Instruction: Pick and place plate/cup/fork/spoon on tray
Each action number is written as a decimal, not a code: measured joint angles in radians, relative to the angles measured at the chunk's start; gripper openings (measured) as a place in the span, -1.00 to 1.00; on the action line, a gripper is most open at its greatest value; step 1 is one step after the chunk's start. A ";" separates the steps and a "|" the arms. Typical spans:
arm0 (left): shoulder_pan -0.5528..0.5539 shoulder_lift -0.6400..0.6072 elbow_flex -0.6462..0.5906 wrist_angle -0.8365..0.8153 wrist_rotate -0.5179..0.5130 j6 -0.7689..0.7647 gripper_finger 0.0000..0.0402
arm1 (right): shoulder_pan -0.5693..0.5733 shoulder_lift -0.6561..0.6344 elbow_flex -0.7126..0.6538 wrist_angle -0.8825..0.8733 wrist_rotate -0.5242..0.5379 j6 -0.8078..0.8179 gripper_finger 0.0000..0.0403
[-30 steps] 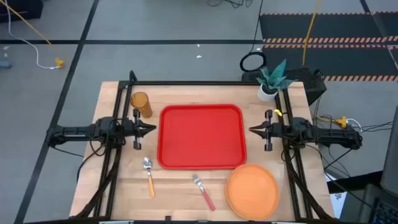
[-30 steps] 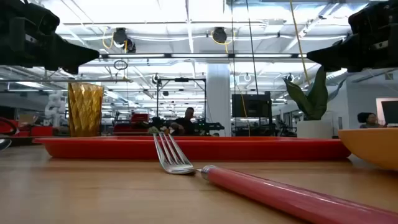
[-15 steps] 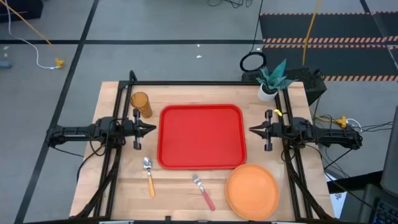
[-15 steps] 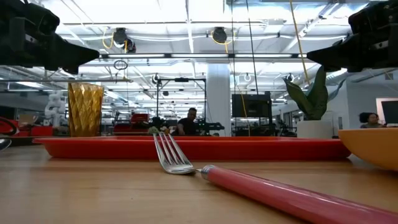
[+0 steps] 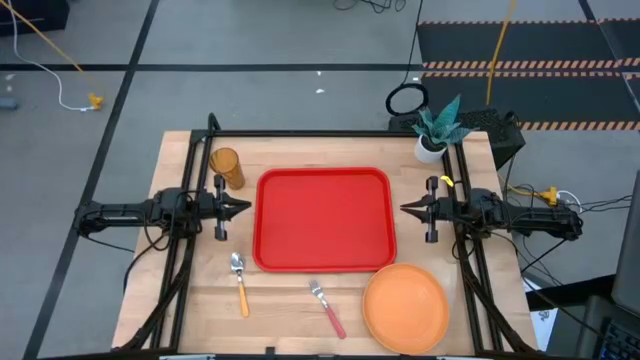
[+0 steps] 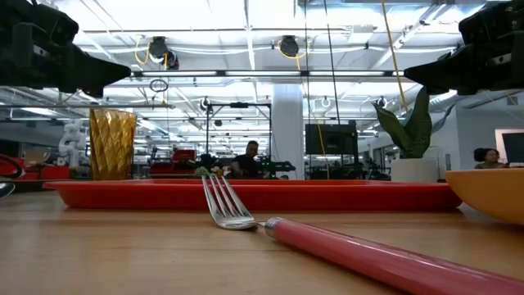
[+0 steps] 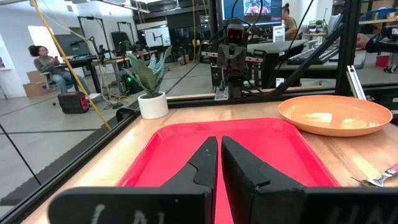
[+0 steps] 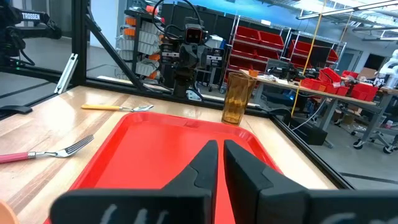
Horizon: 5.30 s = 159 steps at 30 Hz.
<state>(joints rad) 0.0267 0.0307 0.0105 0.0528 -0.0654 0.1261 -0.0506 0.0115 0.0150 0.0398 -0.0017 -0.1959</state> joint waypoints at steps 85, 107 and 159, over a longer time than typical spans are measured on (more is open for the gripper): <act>0.001 0.006 0.000 0.075 -0.002 -0.096 -0.87 | 0.000 0.000 0.000 0.000 0.000 0.000 -0.91; -0.010 0.316 0.594 -0.264 -0.168 -0.187 -0.87 | 0.000 0.000 0.000 0.000 0.000 0.114 -0.91; 0.315 1.212 1.372 -1.521 -0.258 -0.455 0.00 | 0.000 0.271 0.257 -0.040 -0.092 0.533 -0.91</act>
<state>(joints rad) 0.3416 1.2429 1.3827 -1.4687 -0.3236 -0.3285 -0.0505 0.2824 0.2721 -0.0002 -0.0937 0.3375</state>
